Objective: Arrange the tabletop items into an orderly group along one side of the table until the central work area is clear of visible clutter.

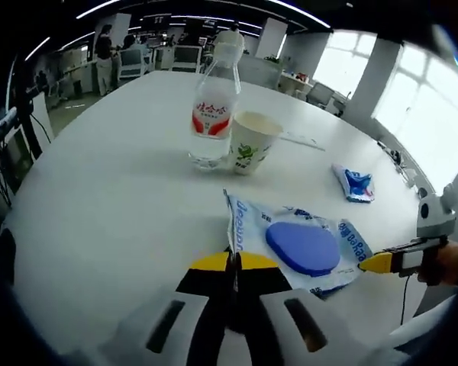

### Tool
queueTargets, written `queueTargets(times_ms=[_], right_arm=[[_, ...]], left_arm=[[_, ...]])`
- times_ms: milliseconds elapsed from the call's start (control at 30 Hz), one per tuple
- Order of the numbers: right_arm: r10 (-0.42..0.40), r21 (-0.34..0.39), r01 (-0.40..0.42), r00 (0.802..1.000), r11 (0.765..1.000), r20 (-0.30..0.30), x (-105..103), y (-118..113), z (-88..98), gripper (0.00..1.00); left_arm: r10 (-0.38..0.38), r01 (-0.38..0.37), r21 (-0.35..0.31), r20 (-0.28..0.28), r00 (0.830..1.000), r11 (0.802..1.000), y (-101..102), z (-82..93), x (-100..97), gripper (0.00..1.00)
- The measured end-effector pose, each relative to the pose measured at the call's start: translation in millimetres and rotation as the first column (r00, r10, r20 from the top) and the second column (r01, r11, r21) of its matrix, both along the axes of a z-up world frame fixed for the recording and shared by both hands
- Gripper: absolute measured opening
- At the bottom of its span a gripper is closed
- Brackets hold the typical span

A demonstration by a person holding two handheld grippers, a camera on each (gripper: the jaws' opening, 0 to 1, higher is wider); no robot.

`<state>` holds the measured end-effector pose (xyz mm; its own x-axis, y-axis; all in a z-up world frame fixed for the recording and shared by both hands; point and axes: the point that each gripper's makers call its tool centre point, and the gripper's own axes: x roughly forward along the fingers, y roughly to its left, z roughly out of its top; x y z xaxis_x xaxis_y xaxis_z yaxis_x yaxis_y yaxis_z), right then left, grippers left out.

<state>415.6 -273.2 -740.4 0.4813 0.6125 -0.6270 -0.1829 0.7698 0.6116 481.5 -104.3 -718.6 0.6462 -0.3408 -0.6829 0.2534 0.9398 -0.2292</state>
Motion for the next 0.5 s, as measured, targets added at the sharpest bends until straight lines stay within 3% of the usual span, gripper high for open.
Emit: queueTargets(times_ms=[67,333,500], right_arm=[[0.012,-0.022,-0.011,0.999,1.000,0.046,6,-7,6.6,0.00],[0.050,-0.120,-0.034,0.989,0.992,0.137,24,-31,21.8,0.00],[0.100,-0.201,-0.056,0.971,0.978,0.216,39,-40,35.1,0.00]], left_arm=[[-0.029,0.029,0.016,0.024,0.999,0.999,-6,5.6,3.0,0.00],[-0.083,0.082,0.022,0.069,0.994,0.996,-31,19.4,16.2,0.00],[-0.144,0.135,0.080,0.114,0.983,0.988,-43,32.7,26.1,0.00]])
